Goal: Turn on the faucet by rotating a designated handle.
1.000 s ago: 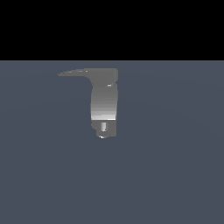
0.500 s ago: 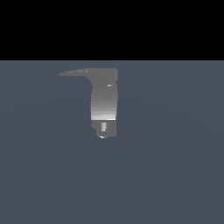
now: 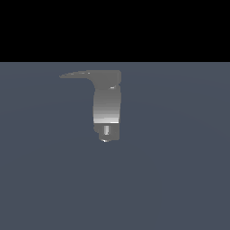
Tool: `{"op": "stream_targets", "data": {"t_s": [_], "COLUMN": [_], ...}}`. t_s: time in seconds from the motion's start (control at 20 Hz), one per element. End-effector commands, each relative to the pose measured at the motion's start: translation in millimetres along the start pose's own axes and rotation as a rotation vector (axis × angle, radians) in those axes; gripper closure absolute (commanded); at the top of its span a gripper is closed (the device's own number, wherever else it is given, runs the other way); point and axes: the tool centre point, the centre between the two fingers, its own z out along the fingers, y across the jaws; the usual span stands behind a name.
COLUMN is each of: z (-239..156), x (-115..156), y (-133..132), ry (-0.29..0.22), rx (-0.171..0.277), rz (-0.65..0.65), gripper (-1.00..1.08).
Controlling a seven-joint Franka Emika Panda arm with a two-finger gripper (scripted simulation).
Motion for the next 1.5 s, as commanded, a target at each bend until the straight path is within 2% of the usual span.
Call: {"op": "stream_targets", "data": {"t_s": [0.0, 0.8, 1.45], "z": [6.5, 59.3, 114.4], "x": [7.7, 45.6, 61.5], "y": [-12.7, -95.9, -165.5], "ry": [0.004, 0.015, -0.004], "rx": [-0.002, 0.009, 0.039], "rz": [0.049, 0.348, 0.593], "gripper": [1.08, 1.08, 1.08]}}
